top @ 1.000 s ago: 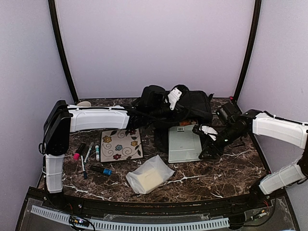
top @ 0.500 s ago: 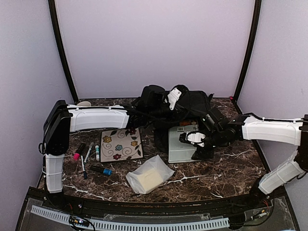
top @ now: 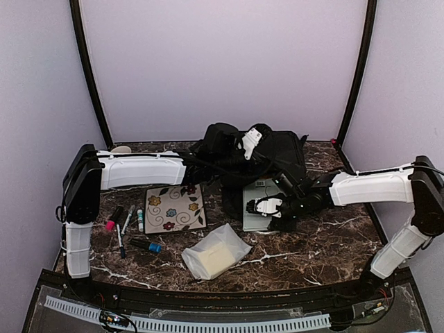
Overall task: Pack the student bag
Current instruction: Adjust the book in the largest pocket of the bag.
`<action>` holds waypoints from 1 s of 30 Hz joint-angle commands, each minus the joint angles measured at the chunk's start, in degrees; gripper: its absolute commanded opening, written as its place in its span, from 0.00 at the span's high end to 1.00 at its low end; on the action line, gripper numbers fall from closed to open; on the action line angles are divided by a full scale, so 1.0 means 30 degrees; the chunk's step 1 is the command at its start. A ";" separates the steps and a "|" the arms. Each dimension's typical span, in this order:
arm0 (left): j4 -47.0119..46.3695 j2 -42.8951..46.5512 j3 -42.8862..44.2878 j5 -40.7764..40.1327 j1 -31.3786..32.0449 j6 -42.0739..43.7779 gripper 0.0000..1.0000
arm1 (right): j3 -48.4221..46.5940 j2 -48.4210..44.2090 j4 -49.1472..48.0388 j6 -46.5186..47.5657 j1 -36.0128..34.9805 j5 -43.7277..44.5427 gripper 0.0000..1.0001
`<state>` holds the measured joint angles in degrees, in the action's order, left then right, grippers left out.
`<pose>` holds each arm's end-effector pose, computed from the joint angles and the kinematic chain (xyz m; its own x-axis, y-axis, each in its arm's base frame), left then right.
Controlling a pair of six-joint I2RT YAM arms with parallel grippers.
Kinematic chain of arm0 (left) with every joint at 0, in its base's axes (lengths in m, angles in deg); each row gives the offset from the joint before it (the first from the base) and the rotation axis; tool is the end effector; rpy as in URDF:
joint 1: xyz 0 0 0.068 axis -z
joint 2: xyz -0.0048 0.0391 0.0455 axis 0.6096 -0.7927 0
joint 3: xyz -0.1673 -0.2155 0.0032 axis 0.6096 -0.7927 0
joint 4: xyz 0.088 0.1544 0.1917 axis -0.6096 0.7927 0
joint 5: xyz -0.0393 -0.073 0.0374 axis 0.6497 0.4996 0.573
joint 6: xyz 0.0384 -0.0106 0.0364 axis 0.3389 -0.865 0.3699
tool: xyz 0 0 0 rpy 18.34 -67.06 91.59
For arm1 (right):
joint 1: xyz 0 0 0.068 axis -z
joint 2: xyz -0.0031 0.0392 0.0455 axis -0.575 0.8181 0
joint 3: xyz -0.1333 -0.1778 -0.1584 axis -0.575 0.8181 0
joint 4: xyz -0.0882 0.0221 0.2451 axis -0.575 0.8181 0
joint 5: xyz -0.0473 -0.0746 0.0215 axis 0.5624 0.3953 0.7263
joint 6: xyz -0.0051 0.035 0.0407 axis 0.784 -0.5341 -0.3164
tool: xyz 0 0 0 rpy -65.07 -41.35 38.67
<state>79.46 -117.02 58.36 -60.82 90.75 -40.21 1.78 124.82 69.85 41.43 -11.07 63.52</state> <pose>0.2975 -0.4001 0.2821 -0.0769 0.2226 -0.9719 0.8314 0.5523 0.0607 0.2067 0.2144 0.1842 -0.0702 -0.9138 -0.3999 -0.9306 0.2044 -0.3036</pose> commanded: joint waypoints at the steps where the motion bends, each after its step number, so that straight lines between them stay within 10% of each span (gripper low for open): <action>1: -0.1354 0.1865 0.0808 0.0529 -0.0152 -0.0468 1.00 | -0.0704 0.0632 -0.2527 -0.0600 0.0014 0.2845 0.48; 30: -0.1131 0.1942 0.0410 0.1835 0.0054 -0.0858 1.00 | -0.1501 0.6657 -1.4374 0.0457 0.2027 0.9904 0.52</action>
<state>79.64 -117.02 58.36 -57.58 90.70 -41.85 -2.59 142.66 34.57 42.16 -5.80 87.15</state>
